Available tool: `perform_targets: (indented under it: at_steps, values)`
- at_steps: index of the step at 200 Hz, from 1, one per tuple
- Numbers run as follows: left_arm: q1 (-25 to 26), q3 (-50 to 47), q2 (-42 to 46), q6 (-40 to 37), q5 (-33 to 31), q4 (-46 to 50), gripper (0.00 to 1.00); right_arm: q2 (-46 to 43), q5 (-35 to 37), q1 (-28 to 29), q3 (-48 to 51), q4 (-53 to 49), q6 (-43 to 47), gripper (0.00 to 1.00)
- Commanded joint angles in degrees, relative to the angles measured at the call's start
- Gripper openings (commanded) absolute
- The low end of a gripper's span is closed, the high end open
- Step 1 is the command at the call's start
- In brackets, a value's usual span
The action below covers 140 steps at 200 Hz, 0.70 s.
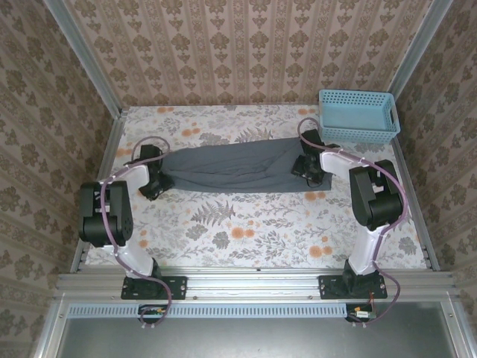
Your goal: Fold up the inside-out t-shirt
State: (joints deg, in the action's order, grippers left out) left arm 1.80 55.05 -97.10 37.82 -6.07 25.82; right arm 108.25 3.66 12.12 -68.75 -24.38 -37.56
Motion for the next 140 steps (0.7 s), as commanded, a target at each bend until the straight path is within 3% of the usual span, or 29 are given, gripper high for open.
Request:
perform_targets:
  at_steps: [1,24,56,98,140]
  values:
    - [-2.0,2.2,-0.1,-0.2,-2.7,0.2,0.35,2.0,4.3,-1.4,-0.9,-2.3,-0.4,0.56]
    - [-3.2,1.9,2.0,0.1,-4.0,1.1,0.27,1.6,6.2,-2.4,-0.8,-2.6,0.1,0.56]
    - [-1.2,-0.9,9.3,-1.8,-6.9,-0.4,0.27,-0.8,5.5,-2.5,-0.2,-1.6,2.2,0.56]
    - [6.7,0.4,9.1,-6.3,-2.5,-4.3,0.52,-4.1,4.1,-0.1,0.1,-1.4,3.5,0.57]
    - [7.2,8.4,-1.9,-7.2,-0.1,-1.9,0.60,-2.8,5.1,-0.2,0.0,-2.0,3.0,0.58]
